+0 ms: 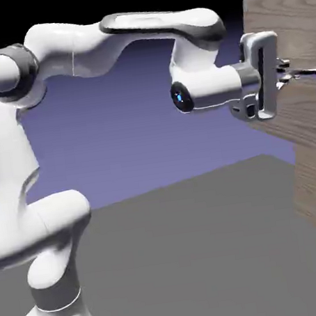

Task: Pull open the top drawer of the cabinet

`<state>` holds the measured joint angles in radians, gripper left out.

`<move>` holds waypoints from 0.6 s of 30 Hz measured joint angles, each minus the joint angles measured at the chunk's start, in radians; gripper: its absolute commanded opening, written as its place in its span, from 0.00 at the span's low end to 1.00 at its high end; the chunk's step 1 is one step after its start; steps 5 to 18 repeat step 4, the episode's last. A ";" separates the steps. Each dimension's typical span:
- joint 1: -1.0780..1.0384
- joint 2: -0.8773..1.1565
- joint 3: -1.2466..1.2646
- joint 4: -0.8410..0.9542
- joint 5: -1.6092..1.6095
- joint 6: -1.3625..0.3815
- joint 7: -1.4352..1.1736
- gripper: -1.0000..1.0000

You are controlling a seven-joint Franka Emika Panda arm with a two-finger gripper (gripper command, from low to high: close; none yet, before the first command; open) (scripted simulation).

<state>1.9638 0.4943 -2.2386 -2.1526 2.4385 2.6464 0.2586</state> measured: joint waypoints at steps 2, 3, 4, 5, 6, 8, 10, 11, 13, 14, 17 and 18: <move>0.042 0.047 -0.051 -0.052 -0.018 -0.021 0.033 1.00; 0.042 0.047 -0.051 -0.052 -0.020 -0.021 0.034 1.00; 0.042 0.047 -0.051 -0.052 -0.020 -0.021 0.034 1.00; 0.042 0.047 -0.051 -0.052 -0.020 -0.021 0.034 1.00; 0.042 0.047 -0.051 -0.052 -0.020 -0.021 0.034 1.00; 0.042 0.047 -0.051 -0.052 -0.020 -0.021 0.034 1.00; 0.042 0.047 -0.051 -0.052 -0.020 -0.021 0.034 1.00; 0.042 0.047 -0.051 -0.052 -0.020 -0.021 0.034 1.00; 0.042 0.047 -0.051 -0.052 -0.020 -0.021 0.034 1.00; 0.042 0.047 -0.051 -0.052 -0.020 -0.021 0.034 1.00; 0.042 0.047 -0.051 -0.052 -0.020 -0.021 0.034 1.00; 0.042 0.047 -0.051 -0.052 -0.020 -0.021 0.034 1.00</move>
